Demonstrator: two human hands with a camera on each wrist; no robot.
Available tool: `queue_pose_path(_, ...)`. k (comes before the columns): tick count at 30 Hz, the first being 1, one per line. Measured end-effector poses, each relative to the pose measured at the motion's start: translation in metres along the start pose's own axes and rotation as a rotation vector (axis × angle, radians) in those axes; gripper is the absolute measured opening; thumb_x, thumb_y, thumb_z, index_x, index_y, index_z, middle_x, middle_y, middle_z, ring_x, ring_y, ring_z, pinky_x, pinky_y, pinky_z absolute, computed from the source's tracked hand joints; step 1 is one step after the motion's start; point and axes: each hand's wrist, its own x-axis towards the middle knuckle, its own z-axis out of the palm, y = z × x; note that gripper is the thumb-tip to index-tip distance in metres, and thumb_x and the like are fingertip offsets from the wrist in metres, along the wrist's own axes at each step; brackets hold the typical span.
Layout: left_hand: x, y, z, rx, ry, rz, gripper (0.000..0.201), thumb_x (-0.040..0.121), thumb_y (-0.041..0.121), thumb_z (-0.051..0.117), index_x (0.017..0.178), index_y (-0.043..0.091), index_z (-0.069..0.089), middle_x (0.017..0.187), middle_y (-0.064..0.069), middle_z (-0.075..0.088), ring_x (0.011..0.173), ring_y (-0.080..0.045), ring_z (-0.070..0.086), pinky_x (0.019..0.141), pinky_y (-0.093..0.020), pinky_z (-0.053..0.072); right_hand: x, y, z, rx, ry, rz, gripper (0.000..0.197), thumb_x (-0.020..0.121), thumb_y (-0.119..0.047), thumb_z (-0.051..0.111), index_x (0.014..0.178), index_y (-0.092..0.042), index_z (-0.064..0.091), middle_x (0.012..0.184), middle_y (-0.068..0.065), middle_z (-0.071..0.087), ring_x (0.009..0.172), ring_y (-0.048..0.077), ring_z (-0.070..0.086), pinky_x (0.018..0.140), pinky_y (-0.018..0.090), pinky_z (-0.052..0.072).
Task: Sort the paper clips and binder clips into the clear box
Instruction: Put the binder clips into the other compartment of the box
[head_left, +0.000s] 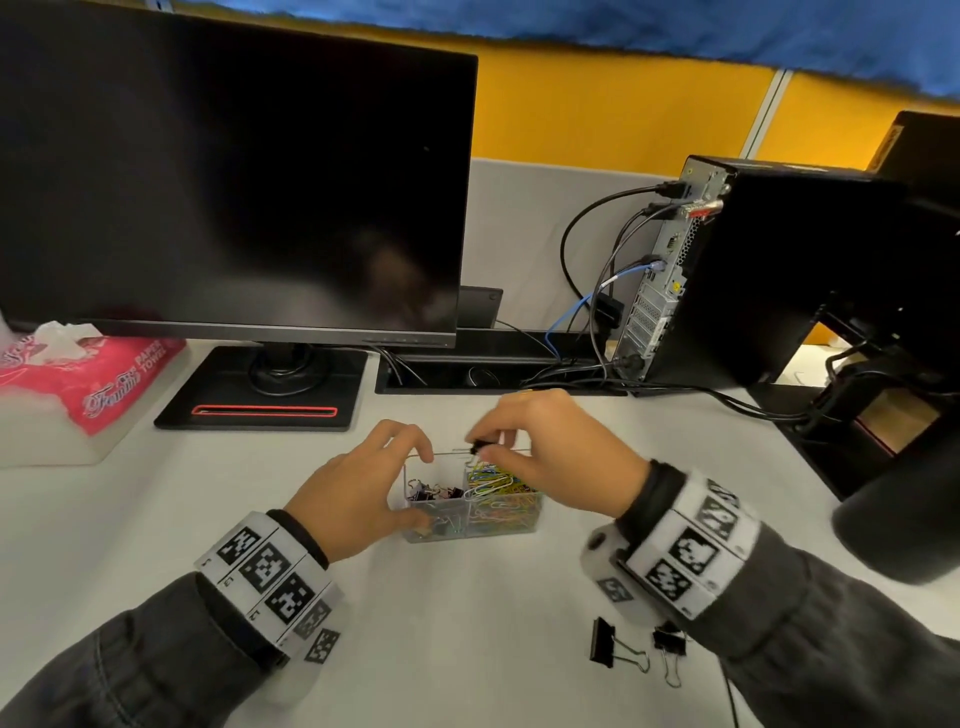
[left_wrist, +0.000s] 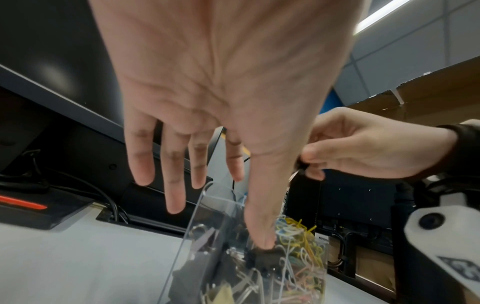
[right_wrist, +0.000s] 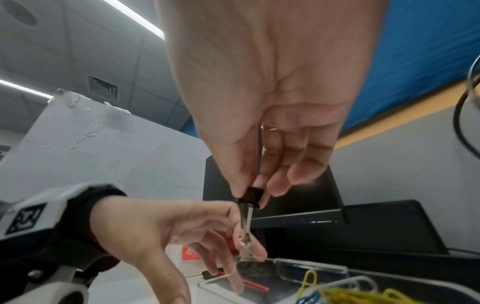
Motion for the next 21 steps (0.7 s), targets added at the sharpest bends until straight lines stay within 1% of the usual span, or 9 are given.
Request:
queue_pose_path(2,0.000,0.000,-0.001,0.001,0.004,-0.020,0.056,0.072,0.043,0.076,0.108,0.039,0.032,0.119,0.016,0.039,0.099,-0.016,0.059,0.076,-0.034,0.052,0.012,-0.006,0.013,-0.014,-0.026,0.016,0.021,0.088,-0.024,0.062,0.109,-0.024,0.068,0.092,-0.008,0.069,0.082,0.009,0.060,0.078,0.035,0.052)
queue_pose_path(5,-0.001,0.000,-0.003,-0.011,-0.012,-0.057,0.062,0.072,0.042,0.077,0.111,0.035,0.030,0.119,0.013,0.040,0.099,-0.018,0.060,0.077,-0.037,0.054,0.019,-0.010,0.026,-0.126,-0.084,0.028,0.033,0.090,-0.032,0.060,0.122,-0.026,0.060,0.109,-0.008,0.067,0.099,0.010,0.057,0.083,0.030,0.050)
queue_pose_path(7,-0.001,0.000,-0.005,-0.029,-0.011,-0.057,0.061,0.073,0.040,0.077,0.112,0.034,0.030,0.120,0.012,0.039,0.101,-0.018,0.059,0.078,-0.037,0.054,0.017,-0.009,0.024,-0.132,-0.057,0.026,0.037,0.089,-0.036,0.060,0.125,-0.028,0.058,0.115,-0.009,0.065,0.103,0.010,0.055,0.084,0.030,0.048)
queue_pose_path(10,-0.002,-0.001,-0.006,-0.035,-0.004,-0.003,0.055,0.074,0.039,0.076,0.110,0.039,0.035,0.126,0.016,0.033,0.101,-0.019,0.059,0.079,-0.037,0.054,0.004,-0.003,0.004,-0.063,0.038,0.038,0.032,0.087,-0.038,0.062,0.118,-0.029,0.061,0.107,-0.011,0.066,0.090,0.006,0.057,0.080,0.031,0.051)
queue_pose_path(12,-0.002,0.001,-0.003,-0.022,-0.015,0.033,0.052,0.076,0.040,0.074,0.112,0.045,0.038,0.133,0.018,0.026,0.102,-0.017,0.058,0.081,-0.034,0.053,-0.012,0.008,-0.014,-0.070,0.084,0.080,0.028,0.087,-0.038,0.062,0.114,-0.030,0.063,0.101,-0.014,0.065,0.083,0.004,0.057,0.074,0.028,0.051)
queue_pose_path(15,0.000,0.003,0.004,0.017,-0.044,0.047,0.055,0.079,0.045,0.069,0.125,0.048,0.038,0.143,0.015,0.019,0.109,-0.010,0.054,0.088,-0.028,0.049,-0.044,0.034,-0.034,-0.114,0.091,0.203,0.023,0.087,-0.037,0.062,0.109,-0.032,0.064,0.094,-0.017,0.064,0.078,0.004,0.058,0.067,0.023,0.049)
queue_pose_path(18,0.001,0.006,0.010,0.025,-0.059,0.040,0.056,0.082,0.048,0.065,0.132,0.045,0.039,0.145,0.014,0.020,0.114,-0.008,0.052,0.092,-0.029,0.048,-0.076,0.056,-0.038,-0.142,0.002,0.323,0.017,0.086,-0.032,0.065,0.102,-0.032,0.066,0.087,-0.018,0.062,0.073,0.002,0.058,0.068,0.020,0.049)
queue_pose_path(20,0.001,0.007,0.012,0.039,-0.067,0.034,0.056,0.084,0.047,0.063,0.134,0.043,0.039,0.146,0.014,0.021,0.113,-0.008,0.053,0.092,-0.029,0.048,-0.094,0.064,-0.031,-0.203,-0.162,0.368,0.014,0.084,-0.033,0.067,0.098,-0.033,0.068,0.086,-0.020,0.058,0.074,0.000,0.054,0.066,0.014,0.042)
queue_pose_path(21,0.001,0.008,0.013,0.045,-0.064,0.030,0.054,0.085,0.046,0.063,0.133,0.043,0.039,0.145,0.014,0.022,0.111,-0.008,0.054,0.089,-0.027,0.049,-0.102,0.067,-0.025,-0.234,-0.249,0.387,0.014,0.082,-0.034,0.068,0.096,-0.034,0.068,0.087,-0.020,0.055,0.074,-0.002,0.052,0.063,0.012,0.038)
